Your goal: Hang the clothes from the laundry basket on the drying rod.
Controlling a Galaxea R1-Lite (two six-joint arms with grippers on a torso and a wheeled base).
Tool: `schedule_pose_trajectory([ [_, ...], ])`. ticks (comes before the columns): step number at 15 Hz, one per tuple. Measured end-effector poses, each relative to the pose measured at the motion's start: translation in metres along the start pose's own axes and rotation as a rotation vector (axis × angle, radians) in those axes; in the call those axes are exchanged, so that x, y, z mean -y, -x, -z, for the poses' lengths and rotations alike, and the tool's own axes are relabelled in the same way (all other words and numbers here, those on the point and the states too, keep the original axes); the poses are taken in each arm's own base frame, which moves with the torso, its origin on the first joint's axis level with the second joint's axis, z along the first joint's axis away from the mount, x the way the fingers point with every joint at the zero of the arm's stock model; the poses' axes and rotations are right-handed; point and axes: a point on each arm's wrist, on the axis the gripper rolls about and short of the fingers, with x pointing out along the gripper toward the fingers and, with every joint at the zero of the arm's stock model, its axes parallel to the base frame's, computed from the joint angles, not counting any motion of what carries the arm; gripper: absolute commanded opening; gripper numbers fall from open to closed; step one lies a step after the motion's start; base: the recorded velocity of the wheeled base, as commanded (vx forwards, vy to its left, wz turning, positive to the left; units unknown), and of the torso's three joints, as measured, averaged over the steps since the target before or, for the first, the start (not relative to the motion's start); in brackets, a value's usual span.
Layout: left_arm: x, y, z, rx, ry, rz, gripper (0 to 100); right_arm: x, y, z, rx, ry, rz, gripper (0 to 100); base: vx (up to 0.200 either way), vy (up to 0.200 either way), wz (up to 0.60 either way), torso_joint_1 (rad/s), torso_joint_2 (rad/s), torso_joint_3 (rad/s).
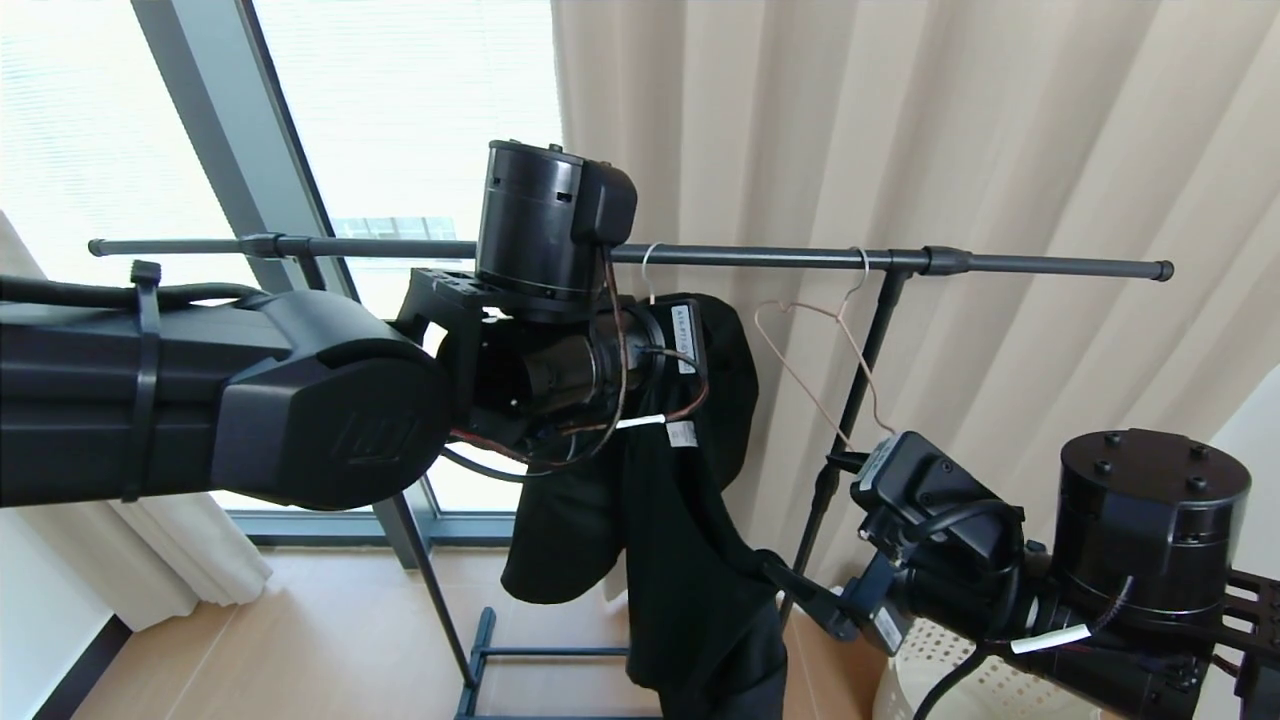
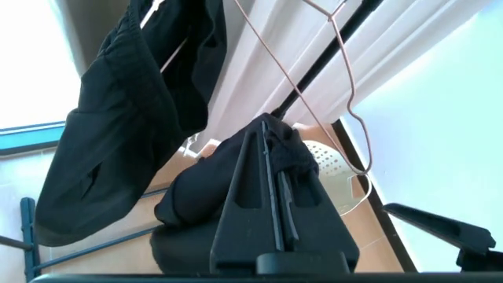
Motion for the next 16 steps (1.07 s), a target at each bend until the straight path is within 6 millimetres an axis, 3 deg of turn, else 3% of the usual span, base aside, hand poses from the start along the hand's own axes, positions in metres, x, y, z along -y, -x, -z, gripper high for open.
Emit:
schedule_pose_trajectory([
  [3, 0.002, 0.000, 0.001, 0.024, 0.001, -0.025, 0, -0.001, 0.000, 0.001, 0.073, -0.009, -0.039, 100, 0.000, 0.000, 0.00, 0.000, 0.00, 0.000],
  [10, 0.002, -0.021, 0.006, 0.100, 0.006, -0.148, 0, 0.006, 0.004, 0.013, 0.127, -0.021, -0.162, 100, 0.000, 0.000, 0.00, 0.000, 0.00, 0.000],
  [13, 0.005, -0.022, 0.009, 0.098, 0.002, -0.145, 0, 0.008, 0.003, 0.013, 0.127, -0.022, -0.158, 100, 0.000, 0.000, 0.00, 0.000, 0.00, 0.000],
  [16, 0.014, -0.017, 0.021, 0.070, -0.030, -0.131, 0, 0.006, -0.007, 0.004, 0.117, -0.134, -0.106, 100, 0.000, 0.000, 0.00, 0.000, 0.00, 0.000],
])
